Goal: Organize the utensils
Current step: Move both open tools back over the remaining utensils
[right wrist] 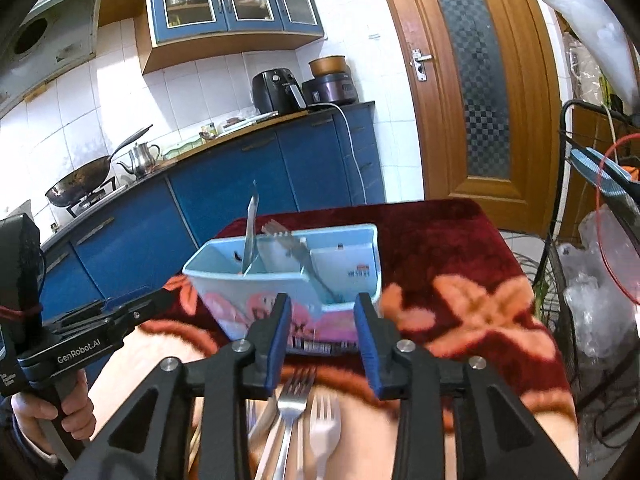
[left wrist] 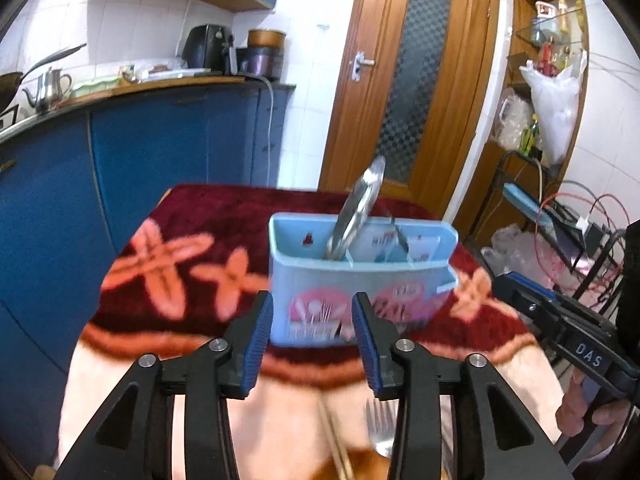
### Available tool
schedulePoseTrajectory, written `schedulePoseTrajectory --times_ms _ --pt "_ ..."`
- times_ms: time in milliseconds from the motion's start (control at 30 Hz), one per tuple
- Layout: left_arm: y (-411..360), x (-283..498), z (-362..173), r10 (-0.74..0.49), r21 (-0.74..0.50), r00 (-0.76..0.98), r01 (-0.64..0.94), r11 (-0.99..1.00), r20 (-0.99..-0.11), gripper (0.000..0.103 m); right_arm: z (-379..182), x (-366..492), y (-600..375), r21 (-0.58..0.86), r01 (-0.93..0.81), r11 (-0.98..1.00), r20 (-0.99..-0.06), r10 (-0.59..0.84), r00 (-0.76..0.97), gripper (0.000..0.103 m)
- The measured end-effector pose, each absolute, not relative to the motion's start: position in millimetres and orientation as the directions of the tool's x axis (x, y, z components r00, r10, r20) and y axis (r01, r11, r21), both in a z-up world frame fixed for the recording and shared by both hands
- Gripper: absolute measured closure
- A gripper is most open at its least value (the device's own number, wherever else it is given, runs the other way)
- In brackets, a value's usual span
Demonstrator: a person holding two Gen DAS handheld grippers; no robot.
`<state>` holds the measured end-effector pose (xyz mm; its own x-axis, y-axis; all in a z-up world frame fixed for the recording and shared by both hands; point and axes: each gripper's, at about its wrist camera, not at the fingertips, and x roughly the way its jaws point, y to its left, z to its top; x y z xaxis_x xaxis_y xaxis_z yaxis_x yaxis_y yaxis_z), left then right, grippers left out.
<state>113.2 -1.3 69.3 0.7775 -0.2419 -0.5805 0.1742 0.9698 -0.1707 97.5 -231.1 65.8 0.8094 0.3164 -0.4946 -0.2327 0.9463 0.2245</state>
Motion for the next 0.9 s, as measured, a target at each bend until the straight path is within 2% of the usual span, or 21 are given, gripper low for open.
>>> schedulePoseTrajectory --times_ms 467,900 --pt "2 72 26 -0.237 -0.192 0.652 0.141 0.971 -0.720 0.051 28 56 -238 0.264 -0.182 0.947 -0.601 0.309 0.737 0.058" --pt "-4 65 -4 -0.227 -0.187 0.571 0.129 0.974 -0.789 0.050 1 43 -242 0.295 -0.156 0.943 -0.658 0.319 0.682 0.054"
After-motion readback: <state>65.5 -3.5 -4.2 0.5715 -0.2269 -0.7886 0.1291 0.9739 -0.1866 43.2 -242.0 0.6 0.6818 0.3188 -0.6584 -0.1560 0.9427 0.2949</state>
